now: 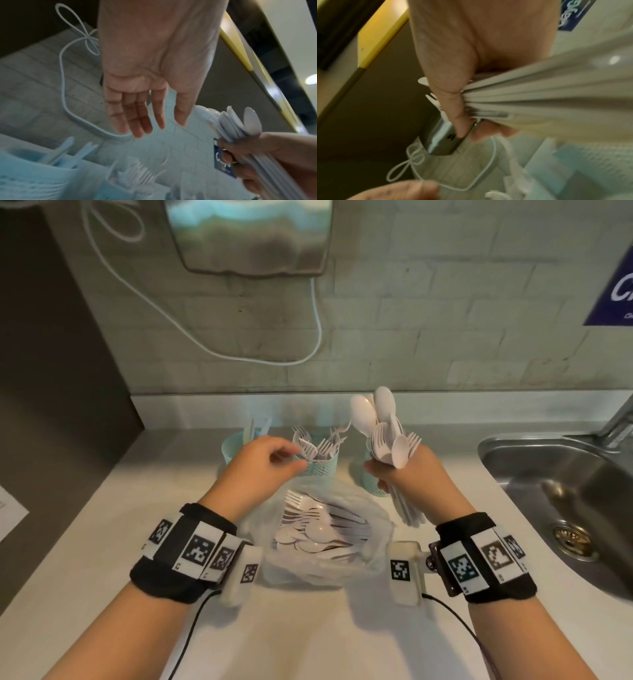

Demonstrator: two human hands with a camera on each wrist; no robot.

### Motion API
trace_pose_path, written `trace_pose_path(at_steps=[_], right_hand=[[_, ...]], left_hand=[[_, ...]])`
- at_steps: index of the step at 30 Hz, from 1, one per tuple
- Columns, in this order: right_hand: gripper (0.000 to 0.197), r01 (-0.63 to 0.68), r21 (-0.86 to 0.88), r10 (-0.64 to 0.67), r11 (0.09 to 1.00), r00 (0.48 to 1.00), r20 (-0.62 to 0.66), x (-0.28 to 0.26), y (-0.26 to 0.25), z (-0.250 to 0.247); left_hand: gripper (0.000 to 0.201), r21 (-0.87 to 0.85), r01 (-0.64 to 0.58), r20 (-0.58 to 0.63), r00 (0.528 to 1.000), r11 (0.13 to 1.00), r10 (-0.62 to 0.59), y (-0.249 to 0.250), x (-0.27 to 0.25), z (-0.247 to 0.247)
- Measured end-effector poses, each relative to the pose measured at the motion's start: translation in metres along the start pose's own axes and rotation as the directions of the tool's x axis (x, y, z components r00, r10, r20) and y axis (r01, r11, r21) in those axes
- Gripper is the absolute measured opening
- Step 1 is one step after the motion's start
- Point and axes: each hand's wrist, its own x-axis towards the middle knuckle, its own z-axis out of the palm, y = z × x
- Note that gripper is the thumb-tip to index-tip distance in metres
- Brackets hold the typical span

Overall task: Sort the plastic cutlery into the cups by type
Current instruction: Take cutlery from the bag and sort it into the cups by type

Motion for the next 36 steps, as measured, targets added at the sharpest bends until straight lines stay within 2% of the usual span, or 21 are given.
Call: trace_pose_path(at_steps=[2, 4, 6, 10, 14, 16, 19, 24, 26, 28, 31, 34, 36], right_hand=[[0.011, 0.033, 0.118, -0.050, 0.992, 0.988, 0.144, 0.002, -0.010, 0.007], [0.009, 0.034, 0.232, -0.097, 0.972, 0.959, 0.266, 0.003, -0.015, 0.017], [0.008, 0.005, 0.327, -0.120, 0.945, 0.935, 0.334, 0.005, -0.015, 0.026], [0.008, -0.048, 0.409, -0.114, 0.911, 0.924, 0.364, 0.013, -0.012, 0.040], [0.008, -0.113, 0.476, -0.091, 0.872, 0.918, 0.385, 0.020, -0.008, 0.047], [0.006, -0.148, 0.495, -0.079, 0.856, 0.909, 0.408, 0.024, -0.004, 0.048], [0.002, -0.209, 0.519, -0.054, 0.829, 0.894, 0.446, 0.030, 0.001, 0.048], [0.008, -0.267, 0.604, -0.106, 0.751, 0.854, 0.509, 0.032, 0.007, 0.046], [0.009, -0.281, 0.618, -0.125, 0.734, 0.839, 0.530, 0.032, 0.008, 0.046], [0.007, -0.289, 0.624, -0.153, 0.726, 0.816, 0.557, 0.032, 0.007, 0.047], [0.009, -0.286, 0.611, -0.182, 0.738, 0.788, 0.588, 0.032, 0.005, 0.050], [0.013, -0.290, 0.601, -0.191, 0.745, 0.771, 0.608, 0.033, 0.006, 0.052], [0.008, -0.298, 0.598, -0.198, 0.744, 0.757, 0.623, 0.034, 0.009, 0.052]], left_hand=[[0.007, -0.212, -0.035, -0.054, 0.998, 0.977, 0.024, 0.016, 0.006, 0.002], [0.013, -0.362, -0.036, -0.076, 0.997, 0.932, 0.009, 0.028, 0.011, 0.006], [0.019, -0.459, -0.012, -0.065, 0.998, 0.888, -0.021, 0.035, 0.016, 0.010], [0.024, -0.506, 0.014, -0.082, 0.994, 0.862, -0.065, 0.029, 0.024, 0.016], [0.010, -0.554, 0.028, -0.105, 0.989, 0.832, -0.104, 0.019, 0.031, 0.018], [0.009, -0.590, 0.017, -0.153, 0.979, 0.807, -0.133, 0.017, 0.033, 0.017], [0.008, -0.672, -0.008, -0.211, 0.961, 0.740, -0.181, 0.016, 0.039, 0.013], [0.014, -0.812, -0.097, -0.276, 0.933, 0.576, -0.231, 0.011, 0.053, 0.005], [0.014, -0.826, -0.055, -0.206, 0.956, 0.560, -0.210, 0.007, 0.058, 0.007], [0.018, -0.803, 0.052, -0.048, 0.987, 0.594, -0.152, 0.002, 0.060, 0.014], [0.019, -0.727, 0.186, 0.165, 0.982, 0.660, -0.094, 0.001, 0.057, 0.026], [0.020, -0.744, 0.224, 0.230, 0.970, 0.629, -0.074, 0.002, 0.056, 0.030], [0.019, -0.753, 0.229, 0.254, 0.966, 0.617, -0.048, 0.002, 0.056, 0.029]])
